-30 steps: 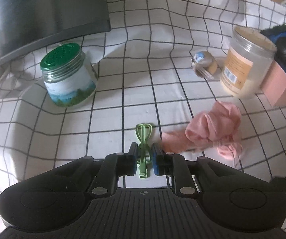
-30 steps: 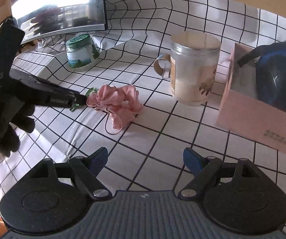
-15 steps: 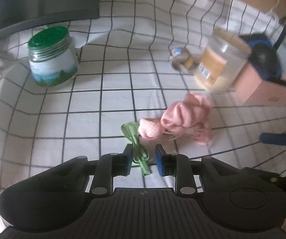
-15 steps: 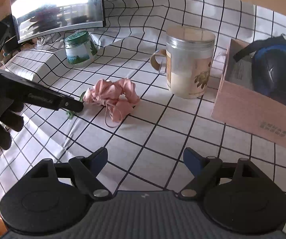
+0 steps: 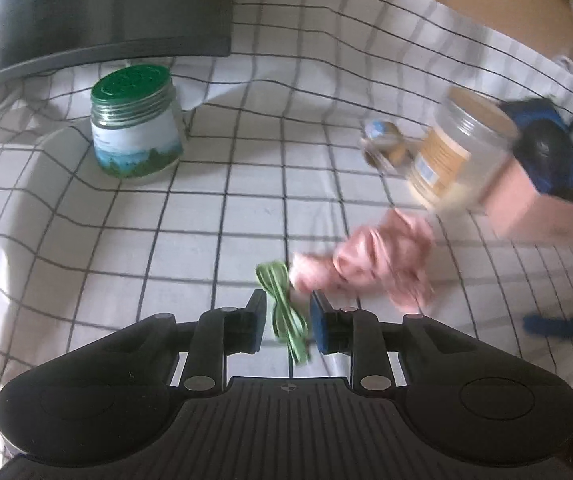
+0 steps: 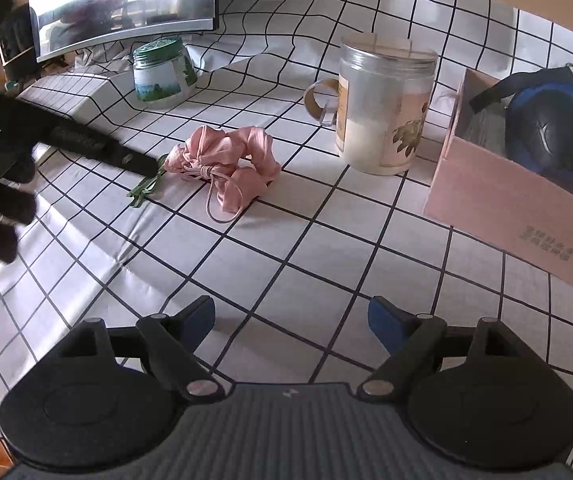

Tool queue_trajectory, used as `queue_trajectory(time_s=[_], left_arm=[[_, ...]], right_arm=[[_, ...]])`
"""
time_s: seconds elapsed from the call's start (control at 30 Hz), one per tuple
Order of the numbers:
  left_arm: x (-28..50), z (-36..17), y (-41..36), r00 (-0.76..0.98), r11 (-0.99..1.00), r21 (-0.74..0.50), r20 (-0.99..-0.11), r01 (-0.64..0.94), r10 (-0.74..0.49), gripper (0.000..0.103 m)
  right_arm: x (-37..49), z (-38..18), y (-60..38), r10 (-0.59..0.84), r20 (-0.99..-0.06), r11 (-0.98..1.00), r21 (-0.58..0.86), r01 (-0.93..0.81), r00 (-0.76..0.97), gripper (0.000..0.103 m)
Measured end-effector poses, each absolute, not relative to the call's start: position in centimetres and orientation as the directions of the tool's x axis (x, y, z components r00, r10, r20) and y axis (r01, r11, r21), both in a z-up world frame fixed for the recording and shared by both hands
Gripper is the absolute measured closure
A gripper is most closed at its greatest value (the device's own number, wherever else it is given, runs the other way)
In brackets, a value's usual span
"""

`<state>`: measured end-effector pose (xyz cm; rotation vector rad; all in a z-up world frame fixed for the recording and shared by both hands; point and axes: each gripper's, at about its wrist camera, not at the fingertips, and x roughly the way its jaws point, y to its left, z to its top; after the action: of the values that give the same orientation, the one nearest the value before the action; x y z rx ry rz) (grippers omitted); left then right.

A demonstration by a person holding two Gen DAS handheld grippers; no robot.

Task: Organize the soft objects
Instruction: 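Hold the green clip in the left gripper while the right gripper approaches the pink scrunchie, then grasp the pink scrunchie with the right gripper while the left gripper holds the clip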

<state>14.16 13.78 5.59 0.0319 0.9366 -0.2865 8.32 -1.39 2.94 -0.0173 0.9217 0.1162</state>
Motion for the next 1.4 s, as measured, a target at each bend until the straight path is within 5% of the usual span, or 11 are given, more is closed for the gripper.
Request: queue_trajectory(time_s=[0.23,0.37,0.53,0.93,1.0,1.1,1.4], left_arm=[[14.8,4.9,12.3,0.527,0.954,-0.006,-0.833,0.298,-0.170,0.072],[14.3,4.9,13.4,0.515,0.953,-0.052,-0.832,0.298,-0.207,0.073],[13.8,4.6,14.4,0.555,0.949,-0.059,-0.800,0.309,-0.230,0.087],[8.9,5.5,17.4,0.562,0.950,-0.127,-0.781,0.285,-0.273,0.088],[8.4,5.6,17.7,0.565,0.951,-0.133,-0.777,0.280,-0.276,0.088],[8.0,5.8,17.9,0.569,0.951,-0.140,-0.774,0.276,-0.279,0.088],[7.2,6.7,15.3,0.546,0.914,-0.160,-0.759,0.373,-0.355,0.088]], right_arm=[[7.7,2.6,-1.1,0.088,-0.789,0.992,0.011,-0.129,0.609,0.012],[7.5,2.5,-1.1,0.085,-0.785,0.992,0.007,-0.129,0.614,0.009],[8.5,3.1,-0.9,0.107,-0.772,0.989,0.019,-0.145,0.626,0.009],[18.6,4.0,3.6,0.213,-0.749,0.960,0.040,-0.278,0.627,0.009],[19.7,3.5,4.1,0.218,-0.766,0.960,0.055,-0.276,0.605,0.019],[19.8,3.9,4.4,0.239,-0.786,0.951,0.072,-0.300,0.570,0.066],[13.2,8.8,1.1,0.255,-0.751,0.958,0.112,-0.264,0.609,0.075]])
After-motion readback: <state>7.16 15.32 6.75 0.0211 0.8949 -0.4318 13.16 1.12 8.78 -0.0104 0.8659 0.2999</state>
